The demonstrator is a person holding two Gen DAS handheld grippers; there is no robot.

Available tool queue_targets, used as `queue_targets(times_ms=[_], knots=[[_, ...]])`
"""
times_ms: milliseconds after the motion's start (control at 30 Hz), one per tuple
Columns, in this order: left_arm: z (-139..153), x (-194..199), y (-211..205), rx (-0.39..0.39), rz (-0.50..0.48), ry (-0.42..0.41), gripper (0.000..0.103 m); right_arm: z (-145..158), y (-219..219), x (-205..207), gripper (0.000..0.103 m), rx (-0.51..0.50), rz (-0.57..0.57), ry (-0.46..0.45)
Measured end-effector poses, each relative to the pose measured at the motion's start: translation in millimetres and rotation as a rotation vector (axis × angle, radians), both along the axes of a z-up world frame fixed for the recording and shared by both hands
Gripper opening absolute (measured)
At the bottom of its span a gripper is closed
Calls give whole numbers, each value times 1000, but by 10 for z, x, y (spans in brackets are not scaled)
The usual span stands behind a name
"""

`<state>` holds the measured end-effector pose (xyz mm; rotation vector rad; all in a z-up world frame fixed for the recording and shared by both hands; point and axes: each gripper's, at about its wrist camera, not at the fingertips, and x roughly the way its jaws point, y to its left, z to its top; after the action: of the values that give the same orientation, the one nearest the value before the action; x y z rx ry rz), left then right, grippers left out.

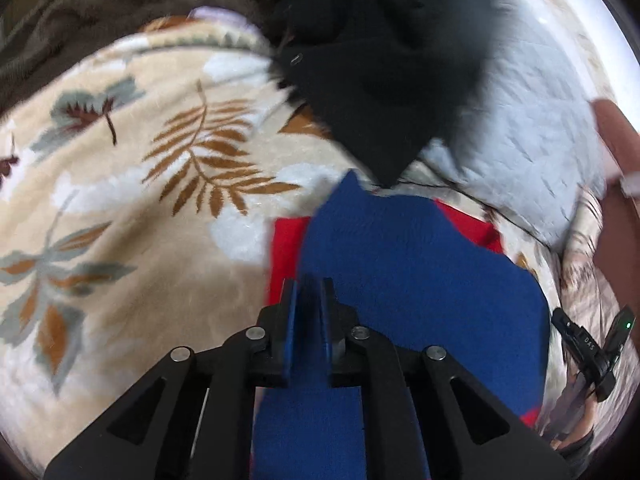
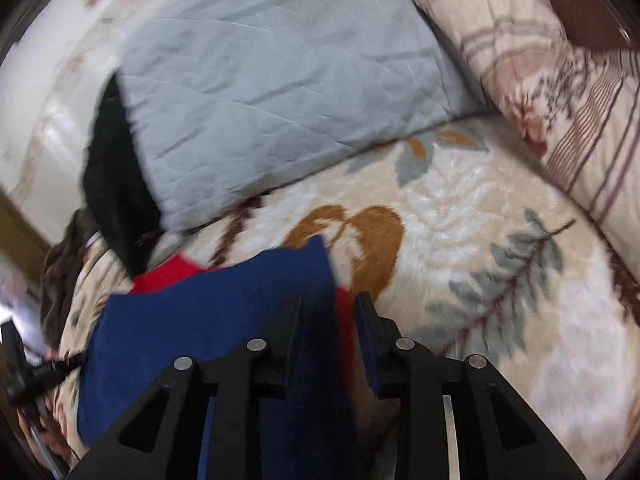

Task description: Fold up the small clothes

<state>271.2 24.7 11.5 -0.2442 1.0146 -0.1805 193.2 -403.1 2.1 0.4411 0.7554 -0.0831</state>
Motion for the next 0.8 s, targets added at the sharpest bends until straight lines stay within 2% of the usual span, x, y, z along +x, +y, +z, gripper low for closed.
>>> queue_targets(times_ms=[33,100,133,167,200,233,300,367,433,467,500,567,633,667,700,733,800], knots=[[39,-81,-42,22,-14,-24,15,3,38,-68,29,-1,15,-7],[68,-256,-172,82,-40,-66,37,-86,176,-187,29,-25,42,13],[33,-307,-255,127,-49,-68,52,-192,245,-181,29,-56,54,68],[-36,-341,-351,178,-63,-55,52,-313,317,-163,29,-103,54,128],[-134,-349,-445,228,-85,-24,52,-330,356,-198,28,-138,49,122],[-238,-350,-519,278,-101,13,52,-298,376,-216,28,-146,47,114],[-232,-414,-567,327,-93,-2,52,-169,382,-303,30,-116,44,117],[-139,-479,-578,315,-104,-3,52,2,385,-491,30,-67,51,67],[-56,-572,-563,268,-113,9,52,68,383,-648,38,-60,33,44],[-42,-608,-566,252,-113,9,53,63,379,-730,49,-62,10,46],[-33,-655,-569,237,-118,9,54,29,372,-782,56,-58,-11,55],[-98,-722,-633,237,-127,24,58,-135,334,-826,56,-9,-24,90],[-230,-770,-690,264,-127,55,59,-309,310,-812,53,53,-1,135],[-289,-790,-708,274,-122,65,61,-359,331,-807,44,68,20,140],[-314,-815,-723,279,-116,62,62,-337,353,-822,32,61,34,125],[-307,-847,-735,282,-111,57,63,-289,372,-832,24,52,46,103],[-301,-864,-731,278,-103,61,64,-116,327,-894,16,78,54,12]])
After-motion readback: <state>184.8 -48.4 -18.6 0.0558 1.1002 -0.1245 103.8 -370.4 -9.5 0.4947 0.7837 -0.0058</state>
